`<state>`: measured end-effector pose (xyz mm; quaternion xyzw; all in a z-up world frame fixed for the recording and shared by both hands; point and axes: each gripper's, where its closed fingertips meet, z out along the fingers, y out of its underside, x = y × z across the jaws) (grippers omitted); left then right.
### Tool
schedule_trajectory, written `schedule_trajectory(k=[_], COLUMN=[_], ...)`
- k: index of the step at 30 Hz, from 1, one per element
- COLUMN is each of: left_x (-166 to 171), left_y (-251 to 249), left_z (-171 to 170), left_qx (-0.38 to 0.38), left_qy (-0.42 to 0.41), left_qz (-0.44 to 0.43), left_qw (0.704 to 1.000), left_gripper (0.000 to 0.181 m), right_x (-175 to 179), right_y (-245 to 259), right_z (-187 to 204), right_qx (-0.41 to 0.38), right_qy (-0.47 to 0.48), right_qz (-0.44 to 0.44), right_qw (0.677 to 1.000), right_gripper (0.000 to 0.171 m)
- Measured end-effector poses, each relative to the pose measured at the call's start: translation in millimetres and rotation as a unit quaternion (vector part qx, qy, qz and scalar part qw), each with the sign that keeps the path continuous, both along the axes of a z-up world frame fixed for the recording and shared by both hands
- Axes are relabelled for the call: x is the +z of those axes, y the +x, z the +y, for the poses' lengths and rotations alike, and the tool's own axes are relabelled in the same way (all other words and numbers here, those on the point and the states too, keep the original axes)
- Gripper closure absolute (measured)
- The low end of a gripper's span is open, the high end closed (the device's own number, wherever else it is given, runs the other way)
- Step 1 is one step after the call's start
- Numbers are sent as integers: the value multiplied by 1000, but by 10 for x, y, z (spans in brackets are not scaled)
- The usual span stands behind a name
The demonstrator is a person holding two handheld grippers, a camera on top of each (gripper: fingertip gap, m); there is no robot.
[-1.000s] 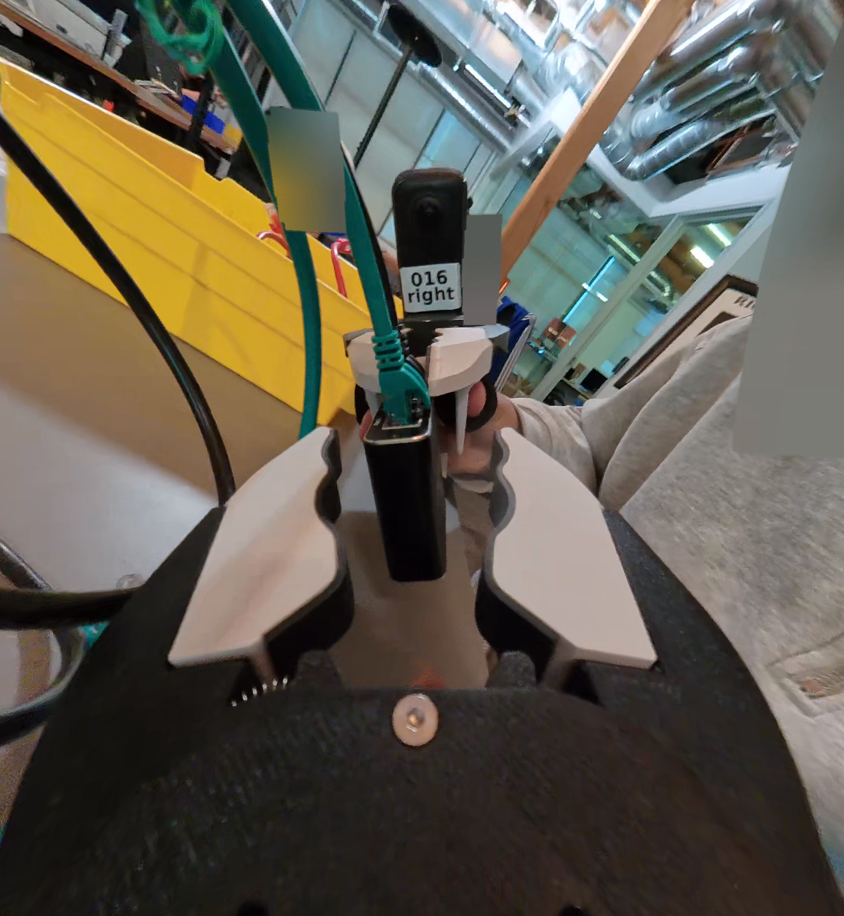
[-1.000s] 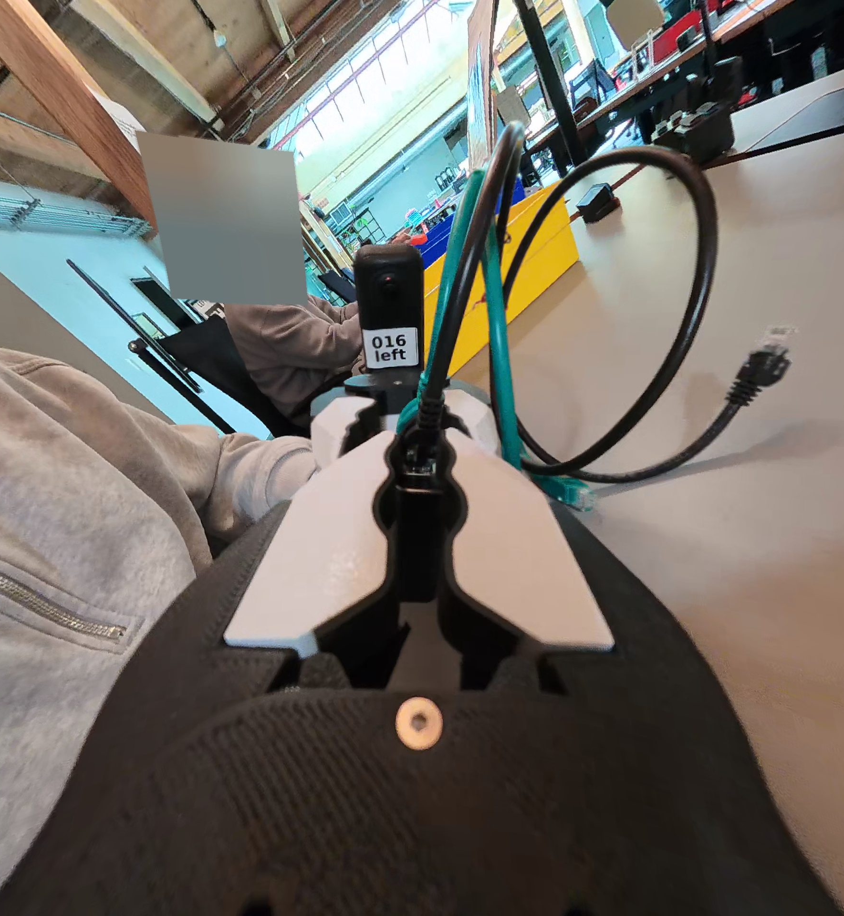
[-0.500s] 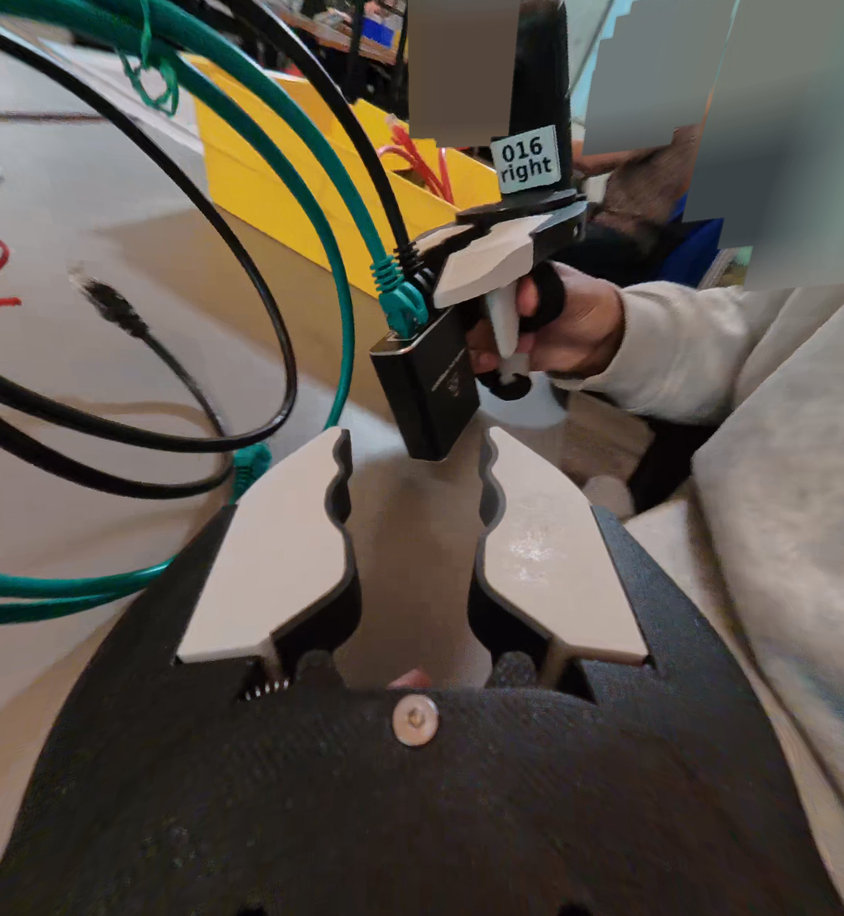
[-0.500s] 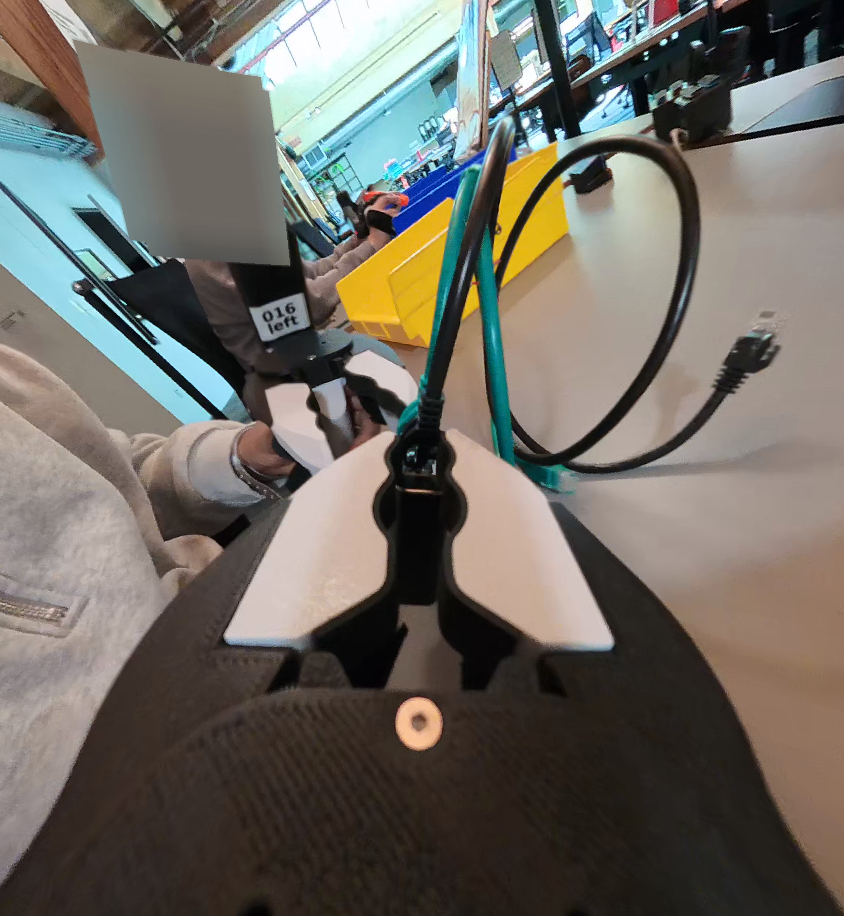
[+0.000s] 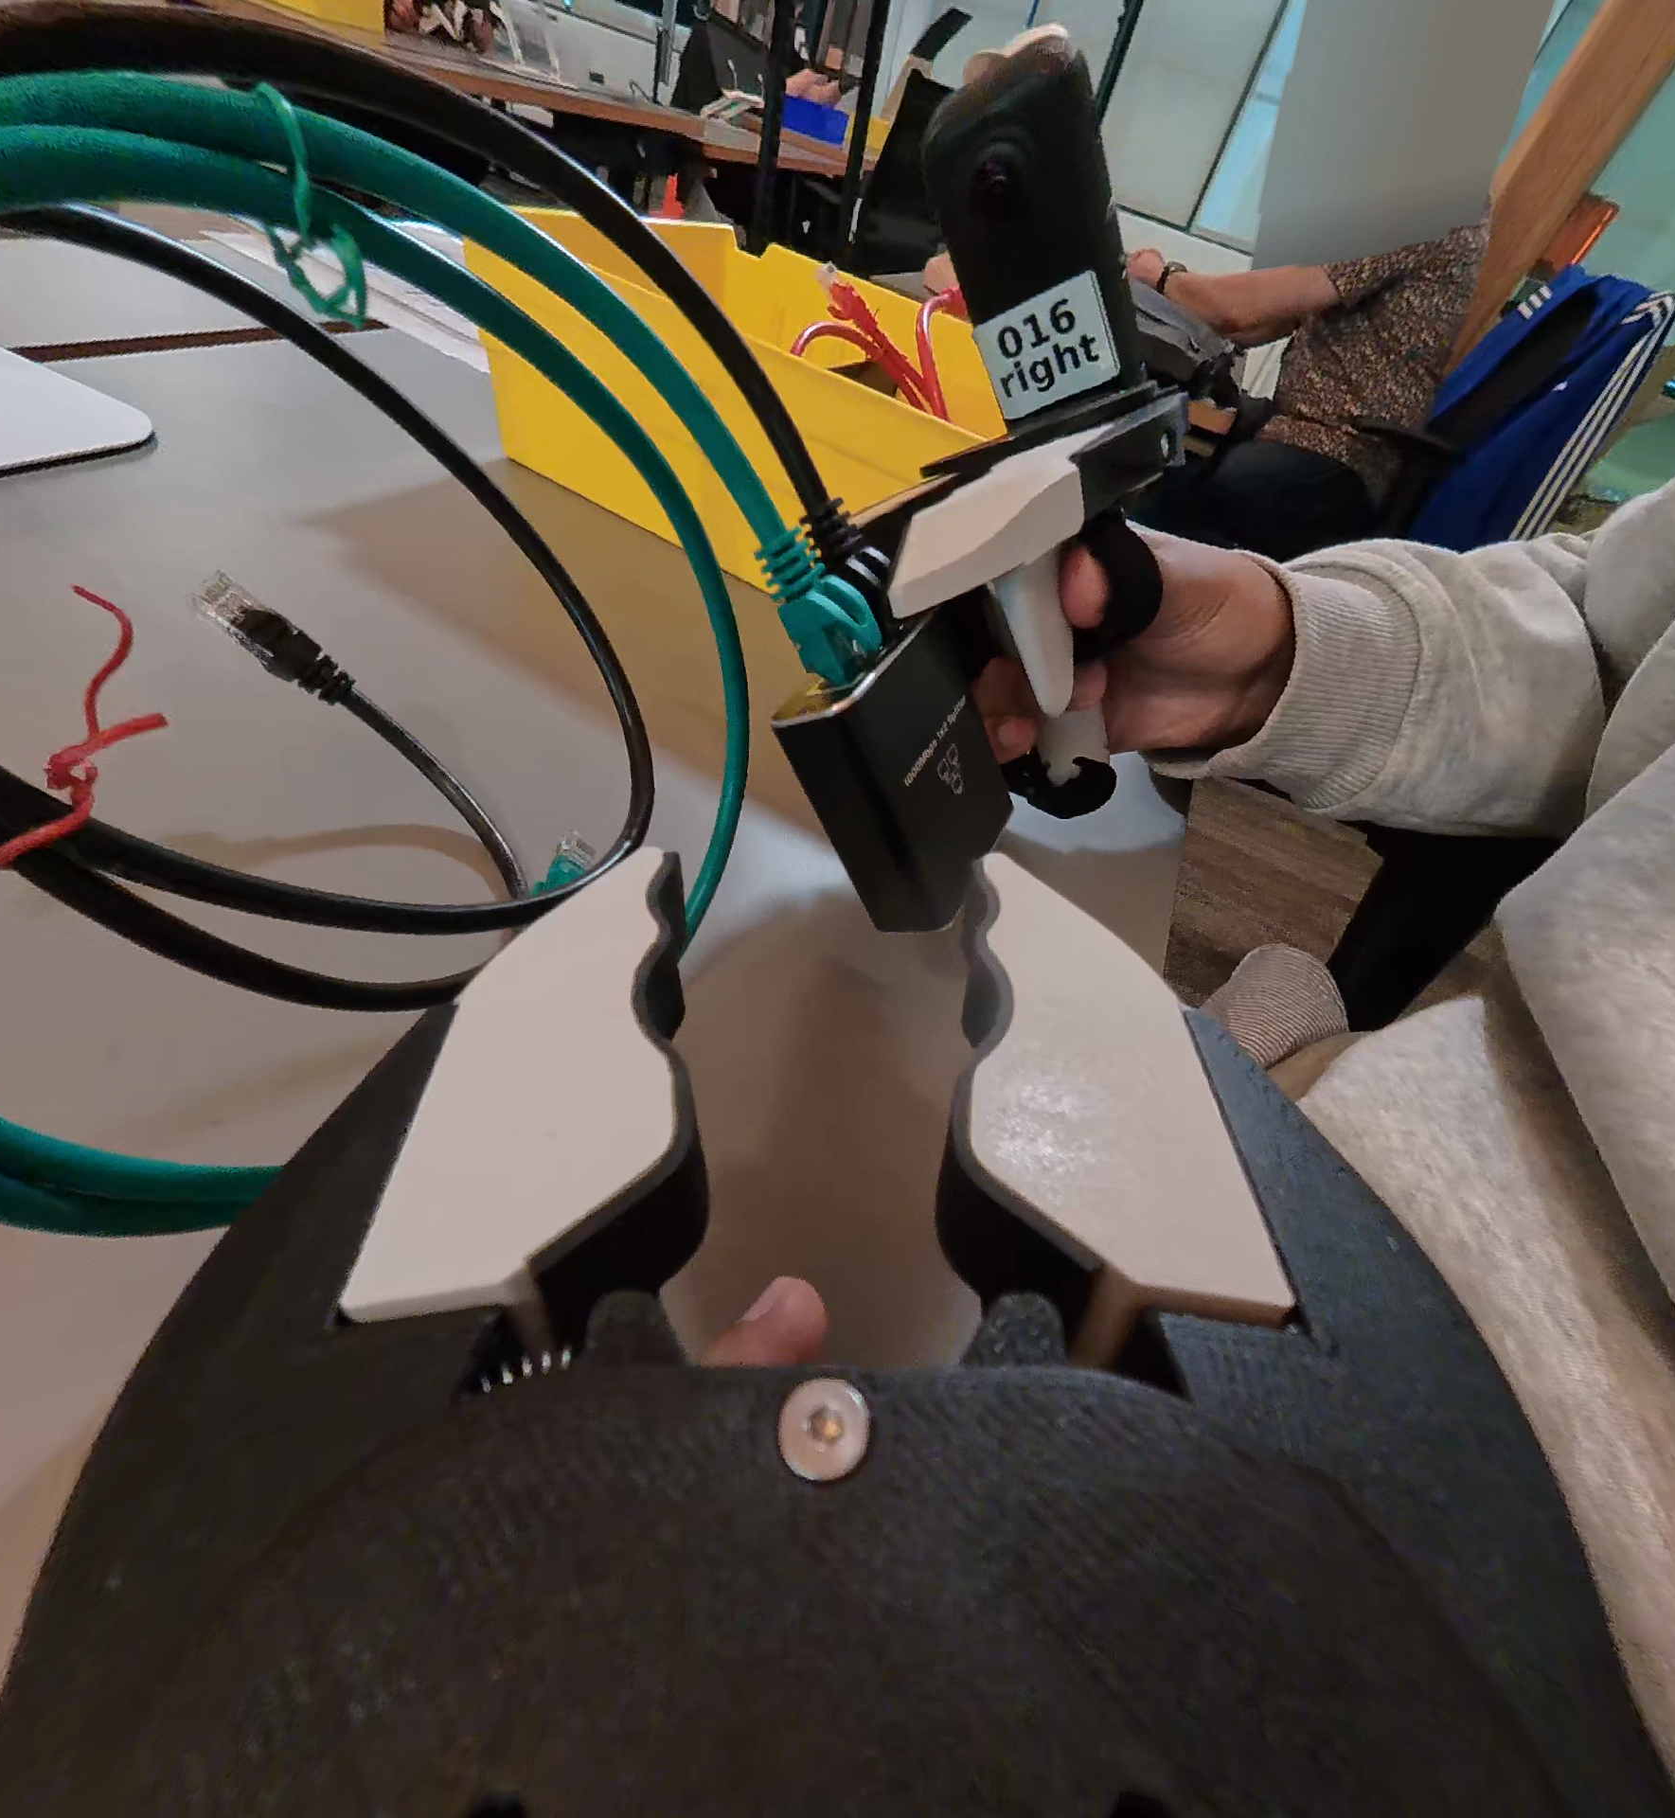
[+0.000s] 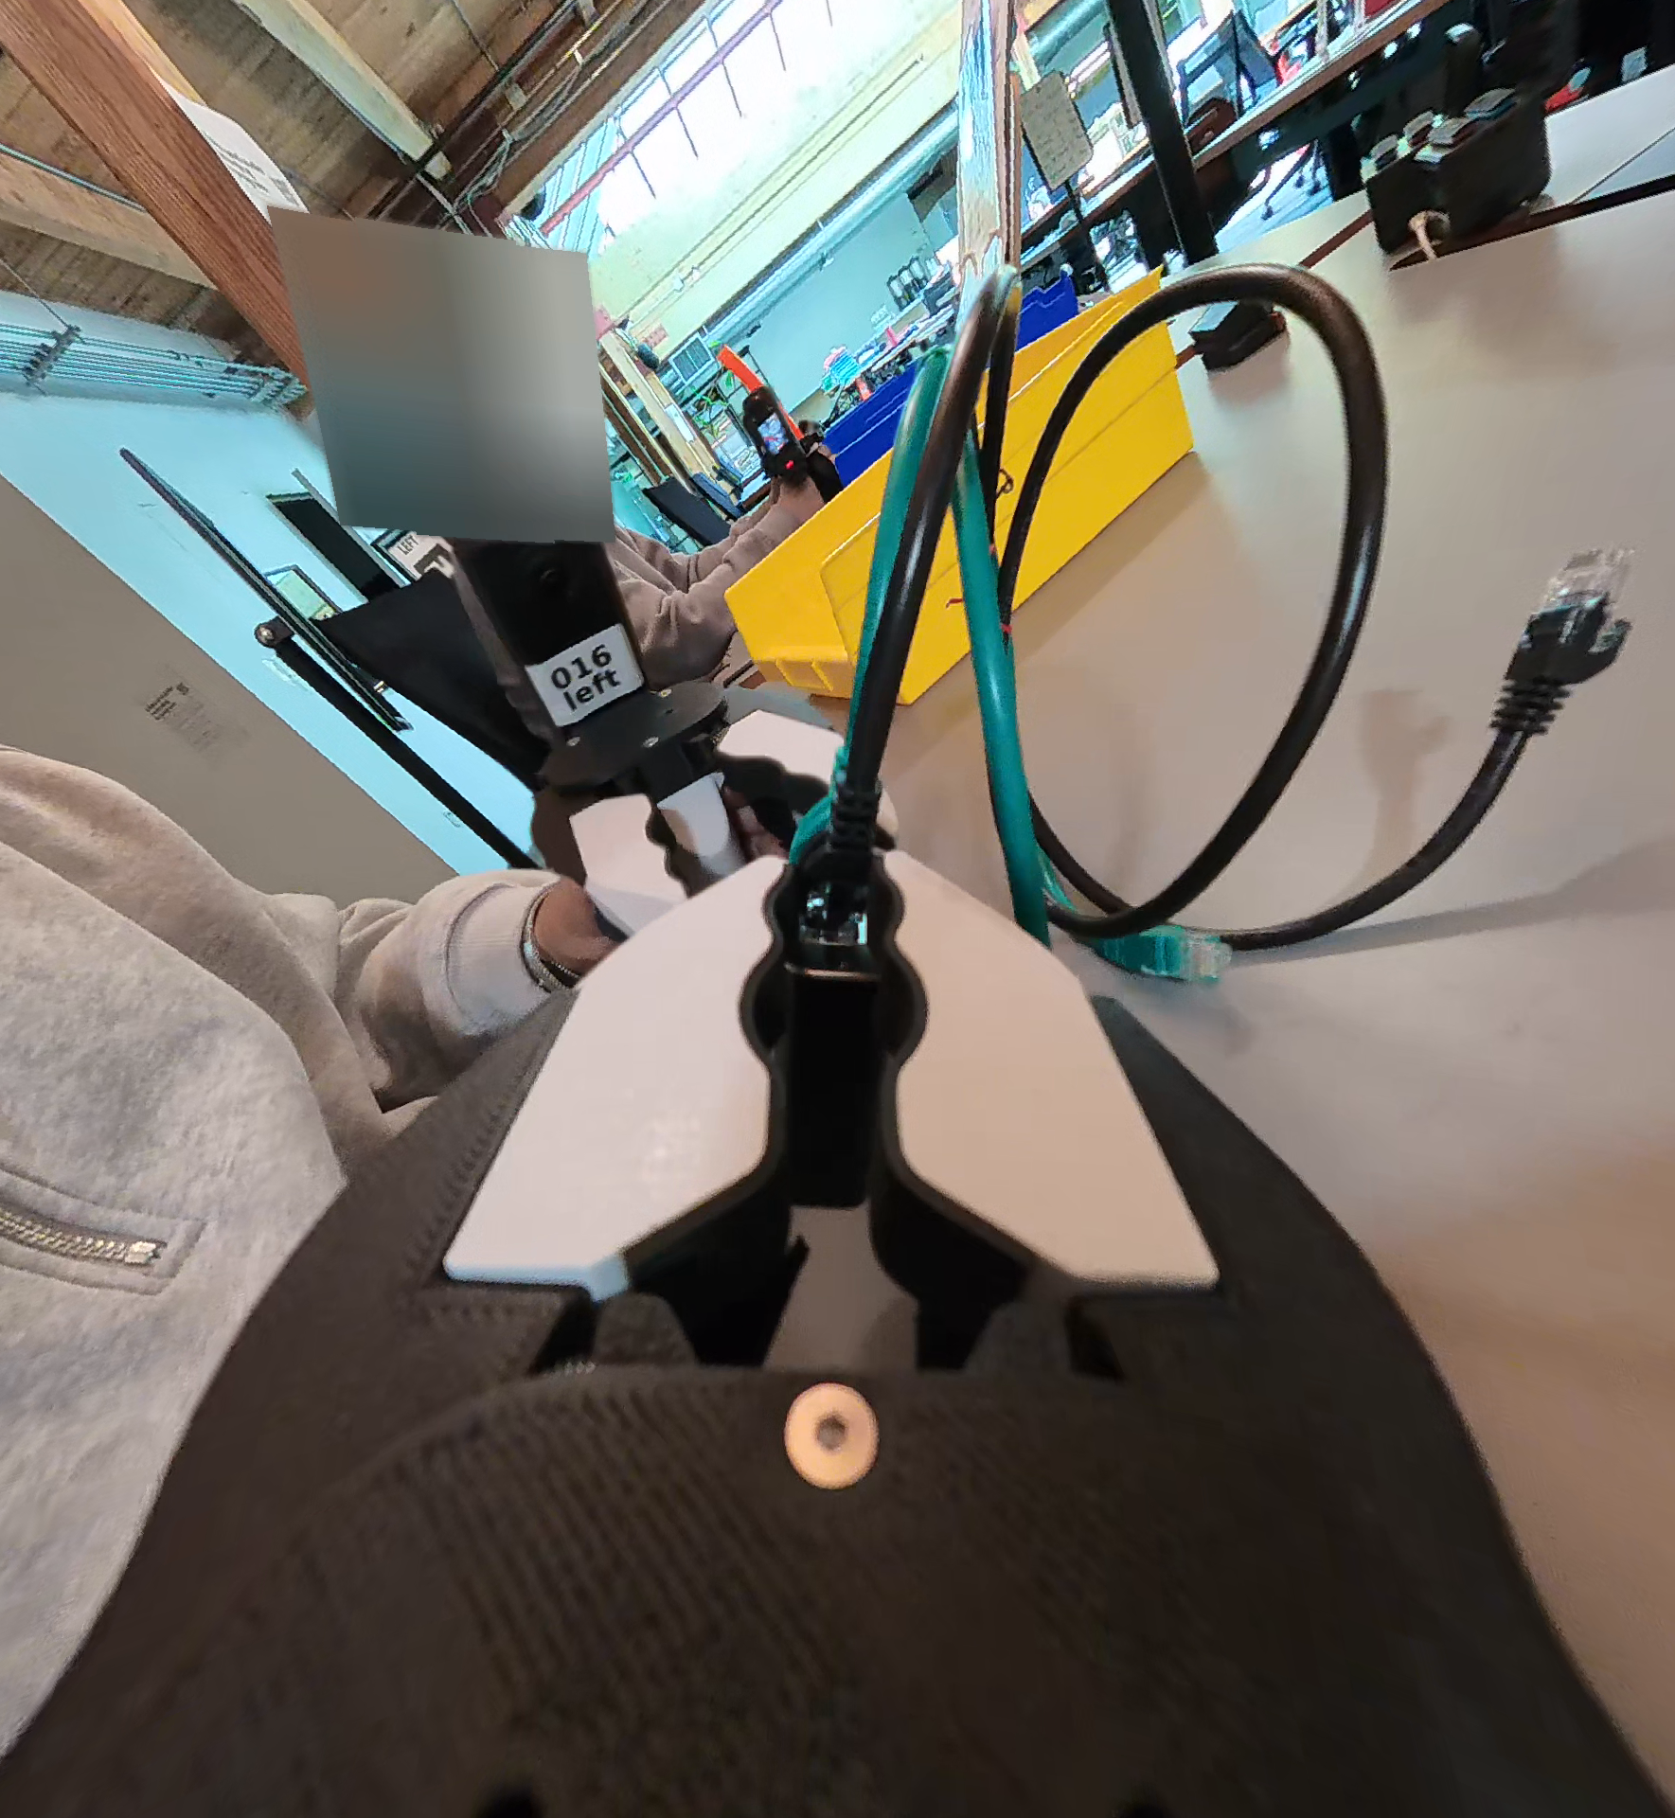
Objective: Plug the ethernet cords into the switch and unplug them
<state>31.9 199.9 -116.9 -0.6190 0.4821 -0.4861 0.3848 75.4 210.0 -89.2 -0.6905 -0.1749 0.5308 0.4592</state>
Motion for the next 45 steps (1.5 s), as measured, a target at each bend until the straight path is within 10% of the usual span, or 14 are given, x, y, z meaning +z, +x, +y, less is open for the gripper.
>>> schedule_trajectory(k=[20, 31, 45], left_x=[169, 256, 159], left_y=[480, 397, 378], left_z=[-642, -658, -563], left_qx=[-171, -207, -177], left_qy=[-133, -229, -201], left_qz=[-80, -99, -60], left_qw=[973, 946, 962], left_gripper=[89, 157, 158], right_x=[83, 163, 155], right_y=[-21, -181, -31], right_z=[-299, -473, -328], right_qx=[-18, 2, -55], right_qy=[3, 31, 68], right_qz=[42, 29, -35], right_qw=[999, 999, 996], right_gripper=[158, 158, 139])
